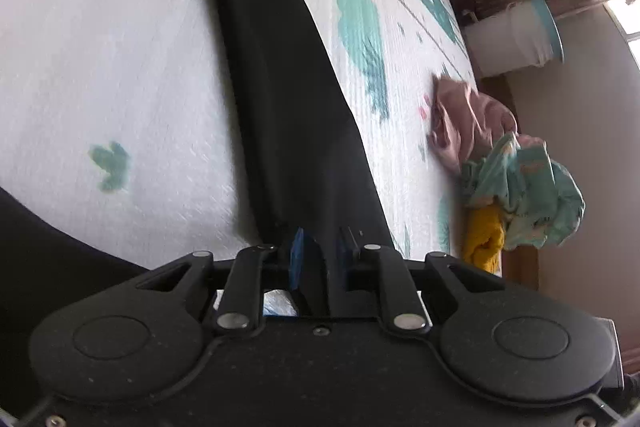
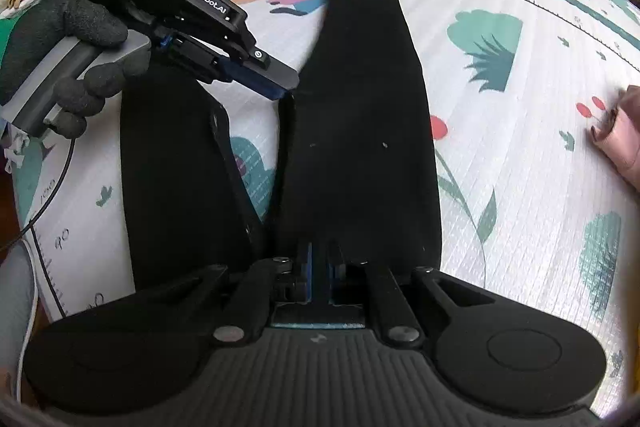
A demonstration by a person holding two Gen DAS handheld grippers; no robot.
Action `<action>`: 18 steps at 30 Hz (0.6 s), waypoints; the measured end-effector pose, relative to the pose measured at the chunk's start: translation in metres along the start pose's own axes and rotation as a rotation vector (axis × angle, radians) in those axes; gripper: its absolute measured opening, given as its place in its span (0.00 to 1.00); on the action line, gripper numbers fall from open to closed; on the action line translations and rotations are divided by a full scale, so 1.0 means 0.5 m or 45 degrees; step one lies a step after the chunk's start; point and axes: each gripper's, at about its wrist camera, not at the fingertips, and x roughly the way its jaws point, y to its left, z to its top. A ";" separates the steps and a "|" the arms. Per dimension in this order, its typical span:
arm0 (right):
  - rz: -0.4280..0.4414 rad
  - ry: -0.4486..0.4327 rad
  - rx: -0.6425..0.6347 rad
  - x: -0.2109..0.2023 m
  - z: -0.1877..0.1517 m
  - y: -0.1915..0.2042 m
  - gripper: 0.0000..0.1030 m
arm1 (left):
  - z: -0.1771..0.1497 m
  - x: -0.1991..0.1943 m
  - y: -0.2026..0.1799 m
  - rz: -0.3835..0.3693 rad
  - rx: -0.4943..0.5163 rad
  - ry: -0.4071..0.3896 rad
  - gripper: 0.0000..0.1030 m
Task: Fold clothes
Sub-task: 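Grasp a trouser leg hem with the left tool while the right tool holds the waistband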
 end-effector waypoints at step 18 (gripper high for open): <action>0.030 0.112 -0.120 0.007 -0.019 -0.014 0.11 | -0.036 0.023 -0.006 0.149 0.210 -0.133 0.01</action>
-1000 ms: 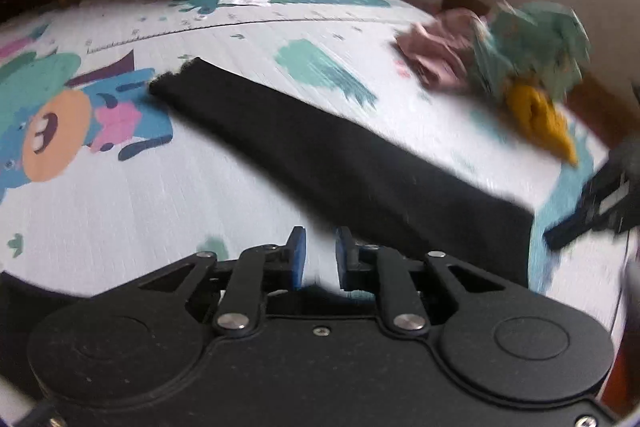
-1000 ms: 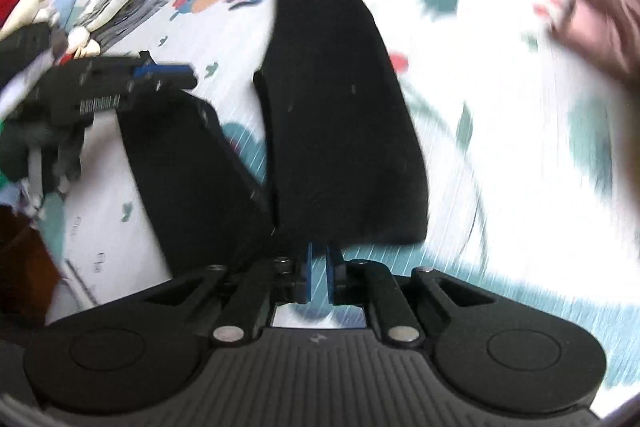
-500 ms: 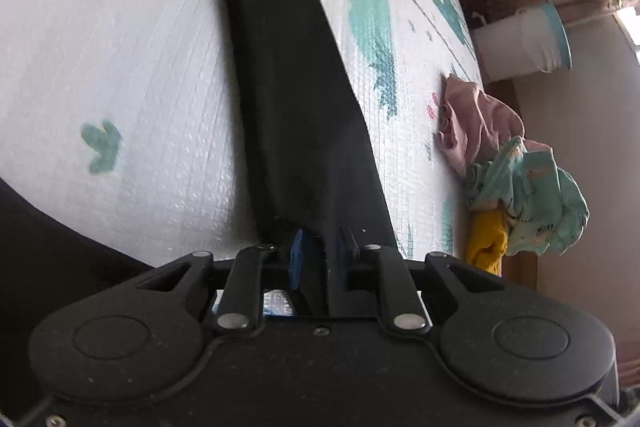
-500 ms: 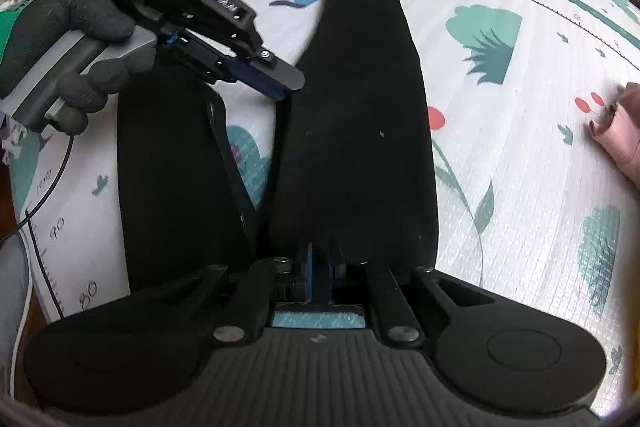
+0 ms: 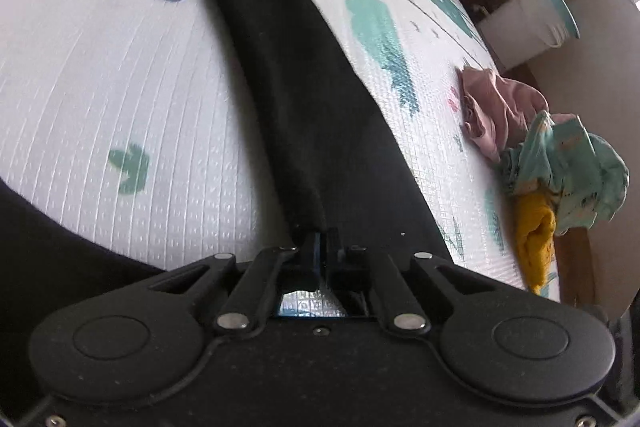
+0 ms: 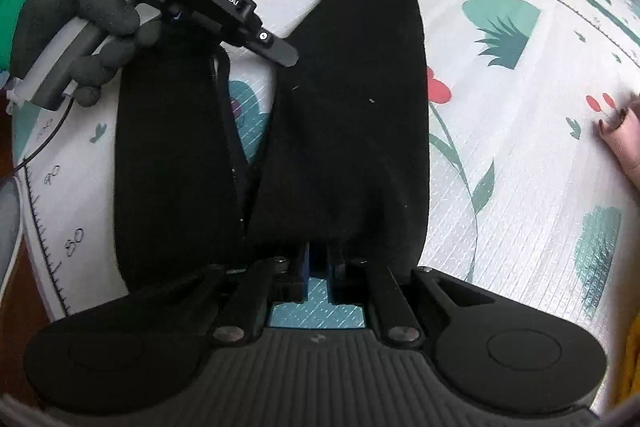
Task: Fold clothes
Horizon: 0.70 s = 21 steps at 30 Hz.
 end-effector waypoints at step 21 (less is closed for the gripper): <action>0.010 -0.154 -0.241 -0.025 -0.031 0.059 0.44 | -0.011 -0.054 0.012 0.003 0.031 -0.061 0.14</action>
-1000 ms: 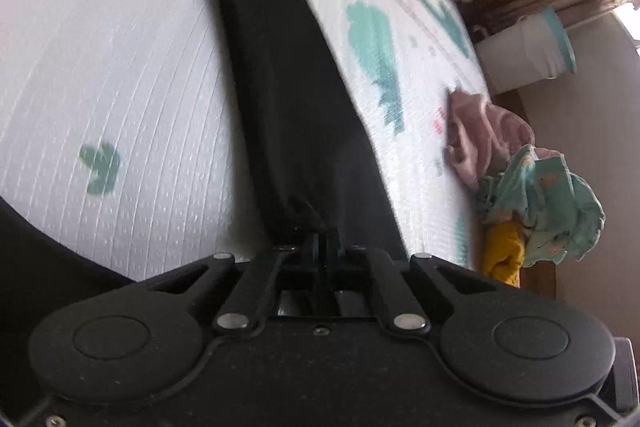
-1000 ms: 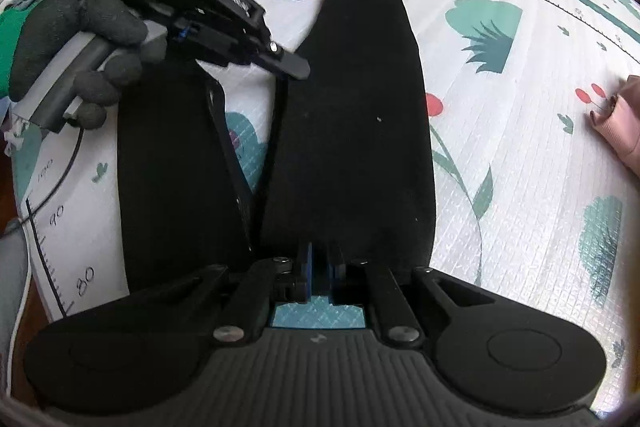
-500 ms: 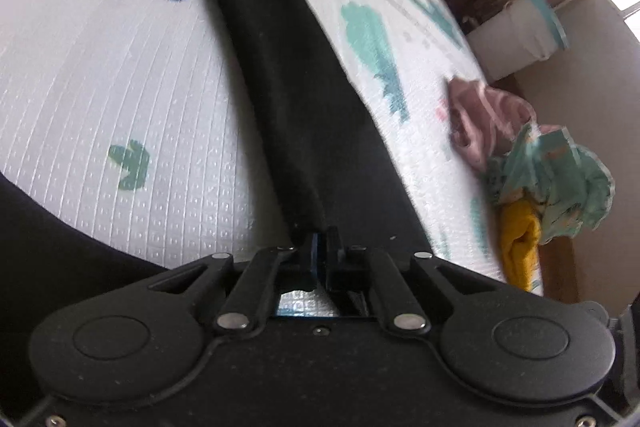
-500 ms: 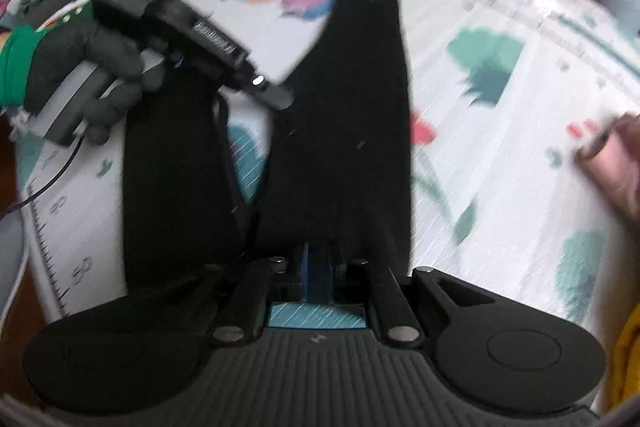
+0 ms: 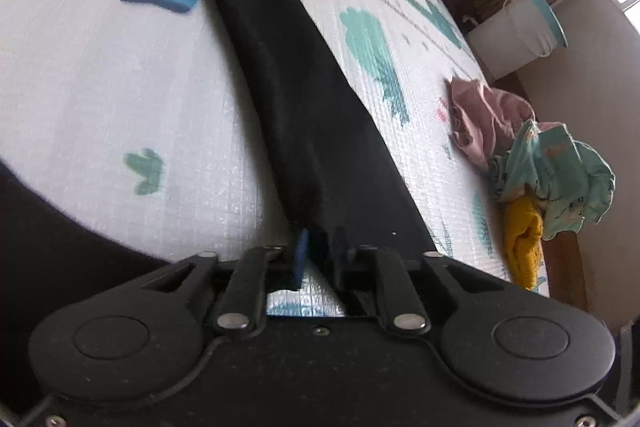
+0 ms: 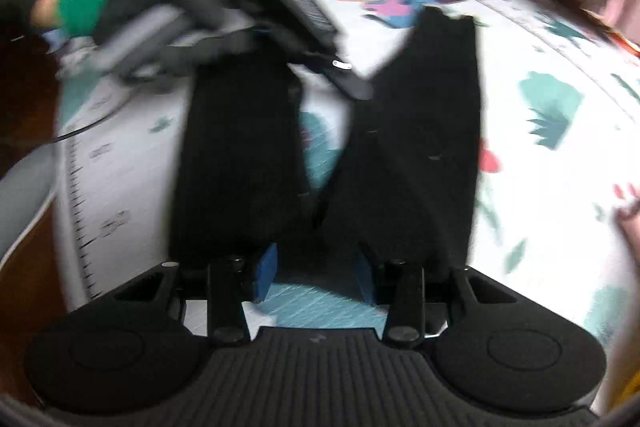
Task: Fold clothes
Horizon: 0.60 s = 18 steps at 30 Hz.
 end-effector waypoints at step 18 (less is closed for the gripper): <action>-0.036 0.097 0.006 0.018 -0.030 -0.023 0.45 | -0.149 0.087 -0.179 -0.059 0.911 0.121 0.14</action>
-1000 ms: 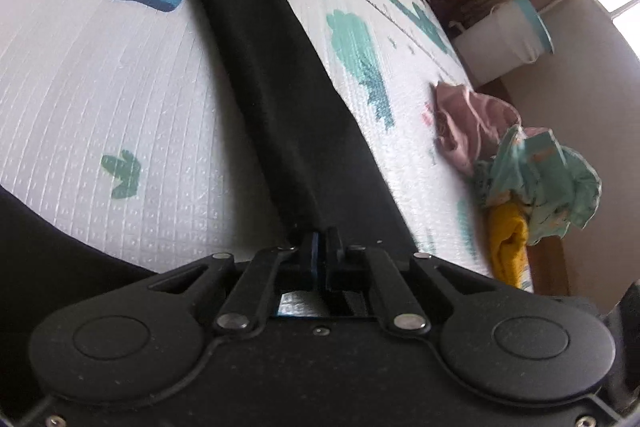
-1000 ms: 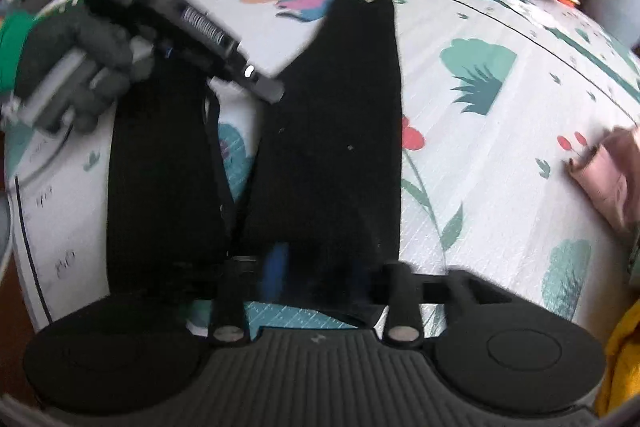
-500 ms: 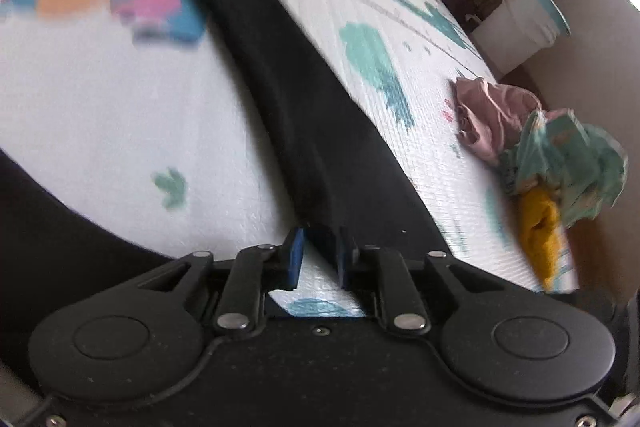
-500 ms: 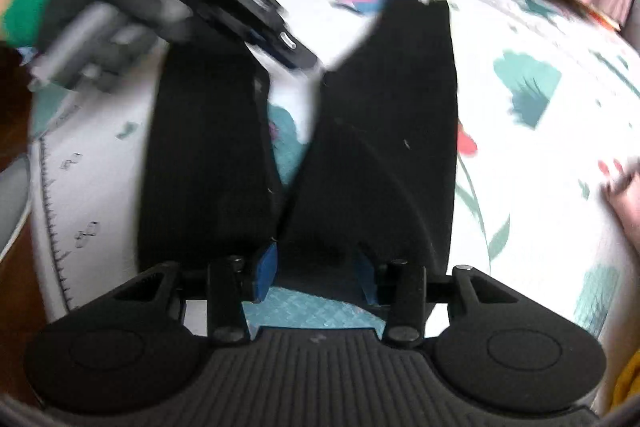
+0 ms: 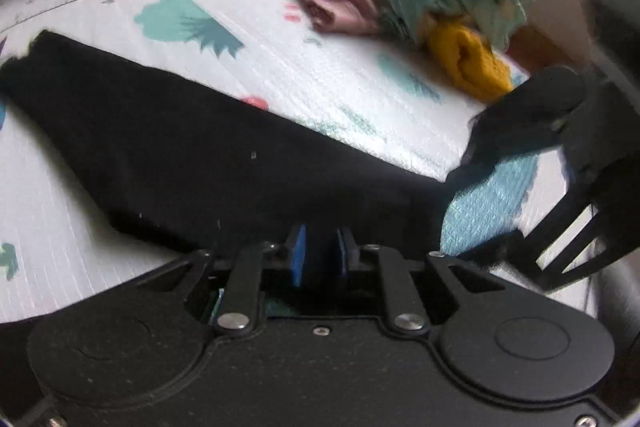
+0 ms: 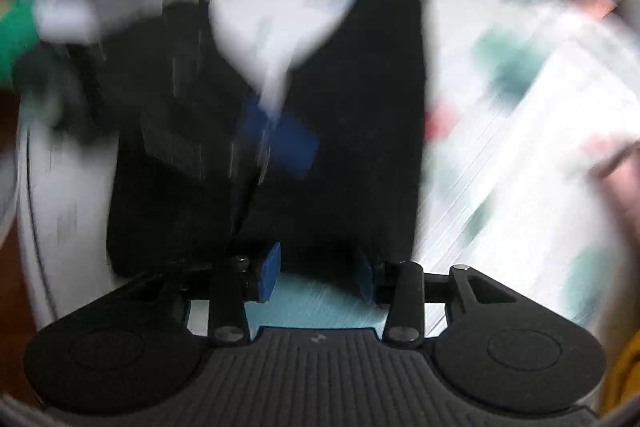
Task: Fold clothes
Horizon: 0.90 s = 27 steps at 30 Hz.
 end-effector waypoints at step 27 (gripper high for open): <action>-0.047 -0.150 -0.014 -0.037 -0.011 0.024 0.45 | 0.084 -0.092 0.196 0.354 -0.121 -0.177 0.13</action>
